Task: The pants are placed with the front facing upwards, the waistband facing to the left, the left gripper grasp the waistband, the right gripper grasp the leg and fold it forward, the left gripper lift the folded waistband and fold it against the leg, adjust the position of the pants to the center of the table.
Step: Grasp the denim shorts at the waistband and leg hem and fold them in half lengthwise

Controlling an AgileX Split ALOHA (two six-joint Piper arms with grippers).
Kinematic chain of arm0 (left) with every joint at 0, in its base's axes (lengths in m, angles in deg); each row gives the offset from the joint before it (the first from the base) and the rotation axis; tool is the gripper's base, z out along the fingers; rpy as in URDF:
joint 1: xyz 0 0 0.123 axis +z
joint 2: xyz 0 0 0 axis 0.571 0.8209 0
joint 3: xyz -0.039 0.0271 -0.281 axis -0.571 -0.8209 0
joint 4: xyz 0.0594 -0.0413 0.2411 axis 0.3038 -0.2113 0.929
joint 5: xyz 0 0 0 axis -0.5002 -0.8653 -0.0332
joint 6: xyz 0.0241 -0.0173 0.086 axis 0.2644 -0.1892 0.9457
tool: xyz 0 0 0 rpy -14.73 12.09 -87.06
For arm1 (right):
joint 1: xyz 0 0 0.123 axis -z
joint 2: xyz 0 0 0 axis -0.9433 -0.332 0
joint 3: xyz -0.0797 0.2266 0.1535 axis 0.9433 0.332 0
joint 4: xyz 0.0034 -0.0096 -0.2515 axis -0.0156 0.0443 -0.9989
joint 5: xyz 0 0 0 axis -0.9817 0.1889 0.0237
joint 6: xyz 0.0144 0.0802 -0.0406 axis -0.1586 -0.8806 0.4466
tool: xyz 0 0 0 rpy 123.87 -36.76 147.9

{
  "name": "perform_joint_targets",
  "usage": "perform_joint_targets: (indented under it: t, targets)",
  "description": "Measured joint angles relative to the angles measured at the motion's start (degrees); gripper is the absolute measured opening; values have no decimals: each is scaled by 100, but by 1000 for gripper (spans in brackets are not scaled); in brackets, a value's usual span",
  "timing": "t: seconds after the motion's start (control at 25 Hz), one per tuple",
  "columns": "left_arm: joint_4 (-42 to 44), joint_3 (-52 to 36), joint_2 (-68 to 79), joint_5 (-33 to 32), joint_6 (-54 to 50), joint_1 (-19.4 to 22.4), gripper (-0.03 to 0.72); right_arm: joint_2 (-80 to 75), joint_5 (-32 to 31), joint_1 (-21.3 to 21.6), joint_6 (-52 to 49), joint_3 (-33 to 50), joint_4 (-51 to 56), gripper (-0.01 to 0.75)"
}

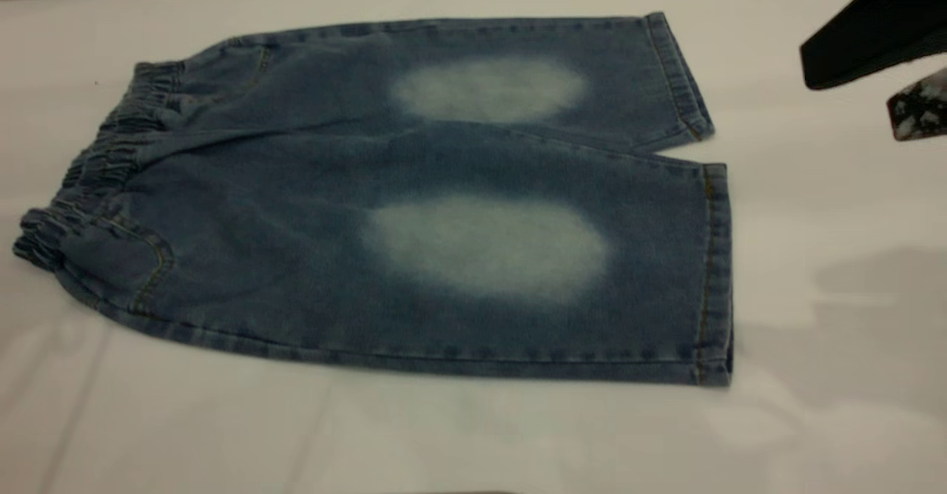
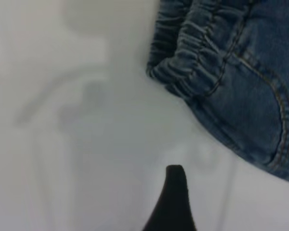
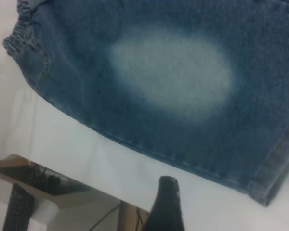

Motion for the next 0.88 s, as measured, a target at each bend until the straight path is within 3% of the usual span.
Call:
perform_joint_targets:
  t: [0.56,0.88]
  targets:
    - [-88,984,1959,47,-386,16,587,-132,98,0,256,-164,275,565]
    - [-84,1030,2340,173,-599,365,587,-132,131,0,256,-164,286,565]
